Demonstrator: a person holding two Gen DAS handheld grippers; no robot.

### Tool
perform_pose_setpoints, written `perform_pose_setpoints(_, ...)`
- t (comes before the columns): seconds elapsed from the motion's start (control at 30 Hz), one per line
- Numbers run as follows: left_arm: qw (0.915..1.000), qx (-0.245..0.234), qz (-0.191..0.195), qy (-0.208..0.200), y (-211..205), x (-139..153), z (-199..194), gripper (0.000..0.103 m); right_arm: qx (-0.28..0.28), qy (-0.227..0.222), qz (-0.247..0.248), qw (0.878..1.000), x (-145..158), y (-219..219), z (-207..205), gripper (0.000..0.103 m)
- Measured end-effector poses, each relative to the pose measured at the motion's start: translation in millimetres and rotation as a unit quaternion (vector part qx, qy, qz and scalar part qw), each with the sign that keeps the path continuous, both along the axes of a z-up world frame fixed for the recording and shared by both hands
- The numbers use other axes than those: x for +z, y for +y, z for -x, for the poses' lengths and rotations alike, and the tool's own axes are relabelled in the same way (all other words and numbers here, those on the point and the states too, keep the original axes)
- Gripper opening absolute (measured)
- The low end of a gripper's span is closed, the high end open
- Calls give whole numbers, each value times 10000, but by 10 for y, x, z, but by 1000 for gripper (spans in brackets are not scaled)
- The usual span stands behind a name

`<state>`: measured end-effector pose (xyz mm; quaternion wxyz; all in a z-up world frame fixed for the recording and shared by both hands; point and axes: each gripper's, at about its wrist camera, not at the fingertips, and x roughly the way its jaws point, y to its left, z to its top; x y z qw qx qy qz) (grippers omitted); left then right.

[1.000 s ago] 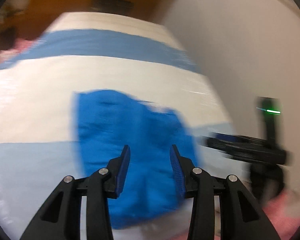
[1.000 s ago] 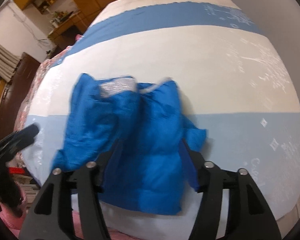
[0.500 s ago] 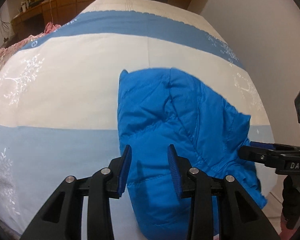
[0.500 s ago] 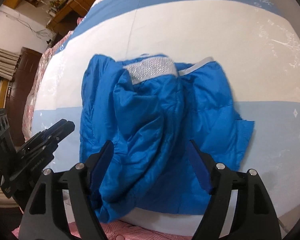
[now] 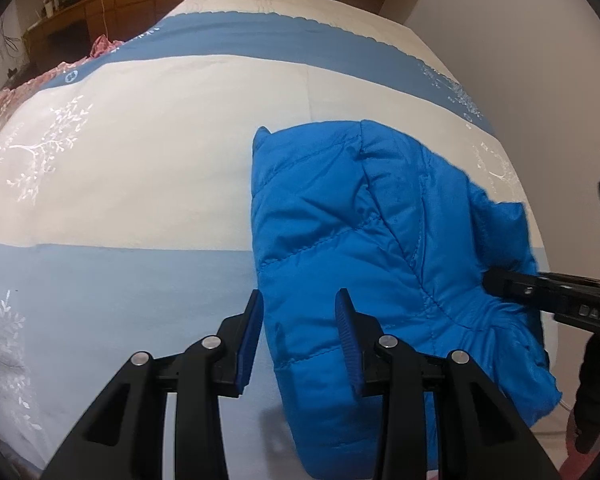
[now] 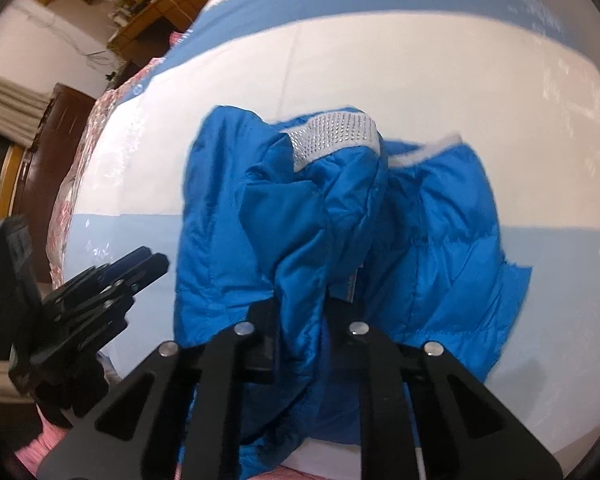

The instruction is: Fold large clothes

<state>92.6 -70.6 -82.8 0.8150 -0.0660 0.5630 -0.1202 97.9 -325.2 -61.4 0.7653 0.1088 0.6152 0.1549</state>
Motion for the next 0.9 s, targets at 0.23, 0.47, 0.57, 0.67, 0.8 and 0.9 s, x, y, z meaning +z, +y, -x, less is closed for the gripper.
perform_pose_setpoints(0.23,9990,-224,234,-312,-145,267,99,36,82,-575,-76,9983,514,-240,181,10)
perform_pose_setpoints(0.47,9965,-654,266,-451,-538,336,128,36,-321,-573,-115,9978,574,-581,214,10)
perform_pose_setpoints(0.57,9957,-816,202,-394,-716,238,126,36,-521,-417,-182,9976,437,-820,234,10)
perform_pose_setpoints(0.67,9948,-961,126,-319,-861,123,130,36,-658,-170,-249,9974,197,-1016,272,10)
perform_pose_setpoints(0.8,9932,-1135,82,-223,-1006,6,121,37,-821,181,-332,9959,-190,-1235,336,11)
perform_pose_setpoints(0.9,9924,-1216,56,-148,-1078,-110,129,38,-905,376,-414,9943,-494,-1333,389,13)
